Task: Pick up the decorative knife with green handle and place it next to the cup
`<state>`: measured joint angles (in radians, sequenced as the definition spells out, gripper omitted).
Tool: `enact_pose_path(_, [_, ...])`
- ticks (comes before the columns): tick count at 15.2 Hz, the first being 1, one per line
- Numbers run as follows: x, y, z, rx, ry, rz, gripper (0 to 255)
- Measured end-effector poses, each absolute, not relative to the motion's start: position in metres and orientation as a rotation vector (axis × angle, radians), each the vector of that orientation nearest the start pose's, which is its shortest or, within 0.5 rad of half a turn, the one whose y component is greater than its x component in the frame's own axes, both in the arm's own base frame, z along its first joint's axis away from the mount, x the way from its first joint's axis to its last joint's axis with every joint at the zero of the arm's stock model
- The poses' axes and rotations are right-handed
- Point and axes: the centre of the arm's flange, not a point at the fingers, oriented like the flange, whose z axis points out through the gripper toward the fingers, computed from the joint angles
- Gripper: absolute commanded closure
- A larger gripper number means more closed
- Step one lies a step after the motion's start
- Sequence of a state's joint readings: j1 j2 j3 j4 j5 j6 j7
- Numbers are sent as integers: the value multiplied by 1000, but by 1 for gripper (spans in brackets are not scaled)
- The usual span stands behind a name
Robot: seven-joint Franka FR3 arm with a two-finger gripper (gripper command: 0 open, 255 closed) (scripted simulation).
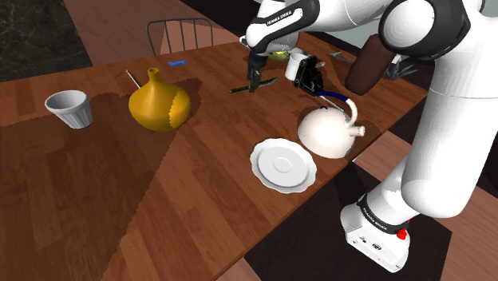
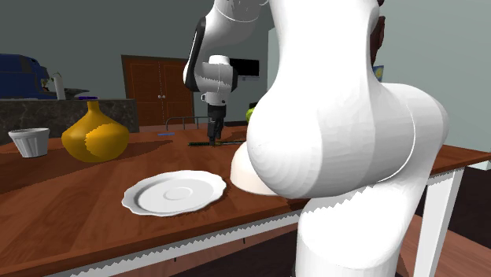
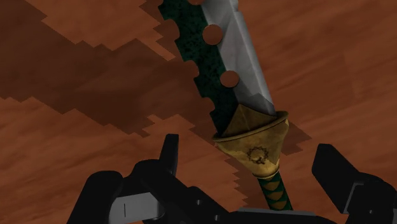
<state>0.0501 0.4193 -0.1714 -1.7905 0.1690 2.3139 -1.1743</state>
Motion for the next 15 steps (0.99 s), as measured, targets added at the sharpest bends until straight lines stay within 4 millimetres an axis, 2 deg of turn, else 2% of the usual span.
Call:
enact_pose_path(10, [657, -67, 332, -2794, -1462, -201, 255])
enact_pose_path(15, [658, -67, 353, -2794, -1462, -201, 255])
